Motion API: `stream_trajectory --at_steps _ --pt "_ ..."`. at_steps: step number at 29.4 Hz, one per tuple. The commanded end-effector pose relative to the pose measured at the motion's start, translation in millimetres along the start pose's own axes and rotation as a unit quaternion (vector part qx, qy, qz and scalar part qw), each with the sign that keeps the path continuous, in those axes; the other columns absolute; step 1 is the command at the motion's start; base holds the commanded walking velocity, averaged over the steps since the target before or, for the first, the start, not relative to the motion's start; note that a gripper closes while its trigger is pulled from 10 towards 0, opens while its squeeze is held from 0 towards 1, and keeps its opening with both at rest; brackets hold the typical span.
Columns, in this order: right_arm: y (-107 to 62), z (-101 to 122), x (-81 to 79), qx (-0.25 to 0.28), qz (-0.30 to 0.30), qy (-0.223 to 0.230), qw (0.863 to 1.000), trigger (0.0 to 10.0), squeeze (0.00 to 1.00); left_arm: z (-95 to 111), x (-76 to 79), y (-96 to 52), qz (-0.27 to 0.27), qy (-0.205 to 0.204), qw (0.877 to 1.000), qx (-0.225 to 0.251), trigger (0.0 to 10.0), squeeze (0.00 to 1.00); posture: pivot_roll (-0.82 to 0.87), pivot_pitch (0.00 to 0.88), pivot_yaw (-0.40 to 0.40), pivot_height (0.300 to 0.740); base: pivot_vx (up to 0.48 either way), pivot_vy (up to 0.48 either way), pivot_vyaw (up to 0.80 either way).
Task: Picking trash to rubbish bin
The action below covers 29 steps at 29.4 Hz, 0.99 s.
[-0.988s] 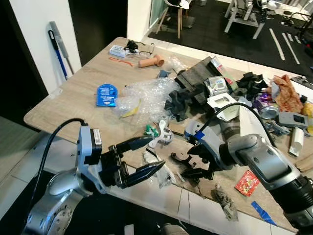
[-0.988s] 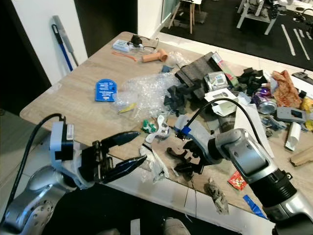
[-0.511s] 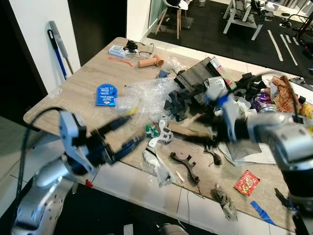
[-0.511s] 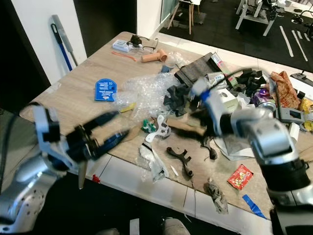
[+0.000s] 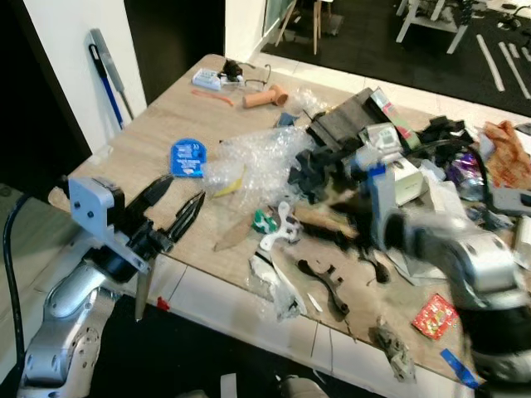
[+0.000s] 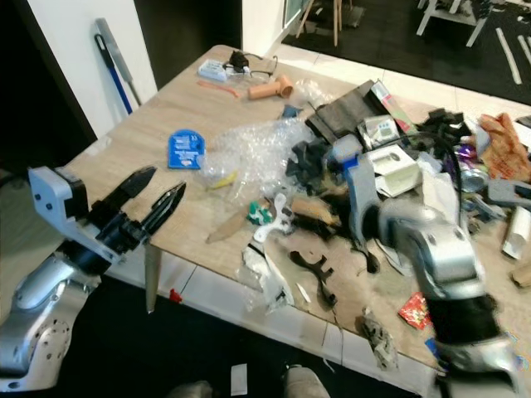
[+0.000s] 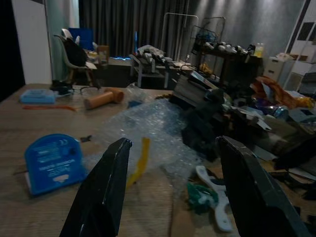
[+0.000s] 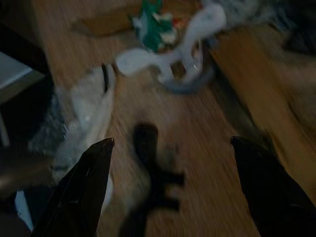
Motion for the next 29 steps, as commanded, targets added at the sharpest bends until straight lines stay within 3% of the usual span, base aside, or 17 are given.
stream_trajectory --at_steps 1,6,14,24,29 --pt "-7.9 6 -1.1 -0.004 0.001 -0.011 1.000 10.0 0.00 -1 6.7 2.0 -0.014 -0.007 1.000 -0.002 10.0 0.00 -0.12 0.093 -0.035 0.740 0.000 0.000 0.00" --pt "-22.1 2 -8.2 -0.043 0.018 -0.017 0.999 10.0 0.00 -2 14.3 2.0 -0.022 -0.008 1.000 -0.005 10.0 0.00 -0.12 0.122 -0.035 0.740 0.000 0.000 0.00" --pt "-9.4 -15 -32.2 -0.083 0.063 -0.008 0.994 10.0 0.00 2 19.4 3.6 -0.028 -0.007 1.000 -0.005 10.0 0.00 -0.12 0.150 -0.039 0.740 0.000 0.000 0.00" --pt "-4.0 -17 -30.8 -0.115 0.059 -0.032 0.991 10.0 0.00 7 23.5 7.6 -0.036 0.000 0.999 0.002 10.0 0.00 -0.11 0.169 -0.060 0.740 0.000 0.000 0.00" --pt "-10.1 -23 -15.5 -0.167 0.010 -0.082 0.982 10.0 0.00 6 27.6 5.6 -0.035 -0.002 0.999 0.003 10.0 0.00 -0.11 0.172 -0.069 0.740 0.000 0.000 0.00"
Point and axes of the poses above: a point about 5 cm out from each wrist's last joint towards the gripper, its own y axis pointing out of the wrist towards the gripper, its own z axis along the axis of the wrist's last joint, x = y × z, the point moved 1 cm from there along y, pointing out of the wrist towards the gripper, and after that the axes turned 10 degrees about -y, right-handed, at the moved point
